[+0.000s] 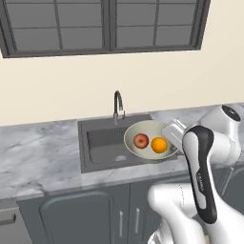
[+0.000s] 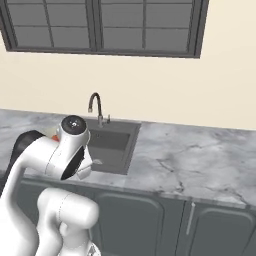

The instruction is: Dump the apple and orange from the bowl so the bowl can be washed. Place the bowl in the sink after clearing the leftovers.

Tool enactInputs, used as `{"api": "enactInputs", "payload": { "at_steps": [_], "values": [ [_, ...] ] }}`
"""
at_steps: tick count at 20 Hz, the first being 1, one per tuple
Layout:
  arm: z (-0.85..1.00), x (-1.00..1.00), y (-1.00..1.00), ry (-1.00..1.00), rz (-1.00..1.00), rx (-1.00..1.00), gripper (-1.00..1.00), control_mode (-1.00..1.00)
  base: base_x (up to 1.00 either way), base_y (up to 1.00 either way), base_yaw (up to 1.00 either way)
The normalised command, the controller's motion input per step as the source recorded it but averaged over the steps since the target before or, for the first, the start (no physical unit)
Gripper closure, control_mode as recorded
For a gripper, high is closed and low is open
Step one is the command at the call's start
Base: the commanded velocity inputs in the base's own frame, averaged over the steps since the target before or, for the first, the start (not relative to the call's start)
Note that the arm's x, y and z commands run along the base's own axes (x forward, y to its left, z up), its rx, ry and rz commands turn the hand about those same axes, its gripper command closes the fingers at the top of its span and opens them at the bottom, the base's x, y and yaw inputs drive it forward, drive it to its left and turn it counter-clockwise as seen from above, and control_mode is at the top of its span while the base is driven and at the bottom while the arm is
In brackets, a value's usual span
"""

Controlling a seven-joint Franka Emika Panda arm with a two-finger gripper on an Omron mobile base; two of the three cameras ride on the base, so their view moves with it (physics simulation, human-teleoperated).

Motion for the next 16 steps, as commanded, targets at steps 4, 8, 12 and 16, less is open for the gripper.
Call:
{"api": "enactInputs", "payload": {
  "at_steps": [4, 8, 12, 16],
  "values": [
    [0.0, 0.0, 0.0, 0.0, 0.0, 0.0, 1.0, 1.0, 0.44, -0.22, 0.0],
    [0.0, 0.0, 0.0, 0.0, 0.0, 0.0, 1.0, 1.0, 0.14, -0.53, 0.0],
    [0.0, 0.0, 0.0, 0.0, 0.0, 0.0, 1.0, 1.0, 0.22, -0.5, 0.0],
    [0.0, 0.0, 0.0, 0.0, 0.0, 0.0, 1.0, 1.0, 0.46, -0.32, 0.0]
  ]
}}
